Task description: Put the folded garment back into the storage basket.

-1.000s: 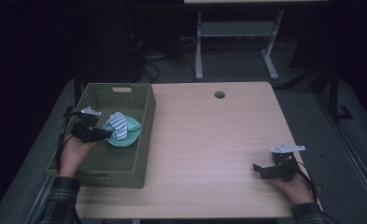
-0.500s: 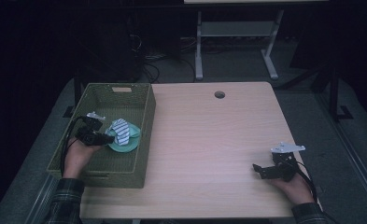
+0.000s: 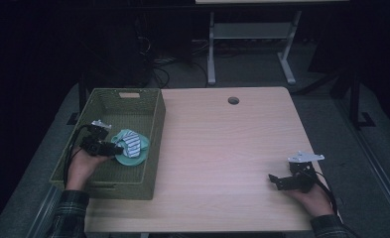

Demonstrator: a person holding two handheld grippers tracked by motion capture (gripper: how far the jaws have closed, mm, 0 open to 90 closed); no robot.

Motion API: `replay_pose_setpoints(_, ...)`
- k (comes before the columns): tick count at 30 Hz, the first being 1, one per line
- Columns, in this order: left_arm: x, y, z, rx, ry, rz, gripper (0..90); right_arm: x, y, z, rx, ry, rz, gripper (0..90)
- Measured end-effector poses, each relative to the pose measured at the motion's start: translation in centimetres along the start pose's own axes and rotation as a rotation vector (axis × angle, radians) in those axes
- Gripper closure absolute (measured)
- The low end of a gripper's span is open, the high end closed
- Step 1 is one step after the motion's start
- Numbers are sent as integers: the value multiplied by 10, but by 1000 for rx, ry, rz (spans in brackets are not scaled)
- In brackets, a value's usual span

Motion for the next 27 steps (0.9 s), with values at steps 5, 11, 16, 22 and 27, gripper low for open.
replay_pose_setpoints(5, 1, -8, -3, -18, 1, -3, 395, 0, 0, 0, -1, 0, 0, 23)
replay_pose_setpoints(11, -3, -21, -10, -48, -2, 8, 234, 0, 0, 0, 0, 1, 0, 22)
replay_pose_setpoints(16, -10, -31, -19, -76, -8, 14, 150, 0, 0, 0, -1, 1, 0, 22)
replay_pose_setpoints(22, -22, -41, -27, -97, 9, 35, 136, 0, 0, 0, 0, 1, 0, 23)
replay_pose_setpoints(27, -36, -47, -36, -124, 26, 63, 136, 0, 0, 0, 0, 1, 0, 22)
Point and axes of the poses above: each handheld gripper's, and its own axes: y roughly forward along the jaws, z roughly out of its underside, x roughly to its left, the point moved 7 cm from there along y, roughly forward along the jaws, and after that the axes turned 4 degrees about -z, right-handed, at the moved point
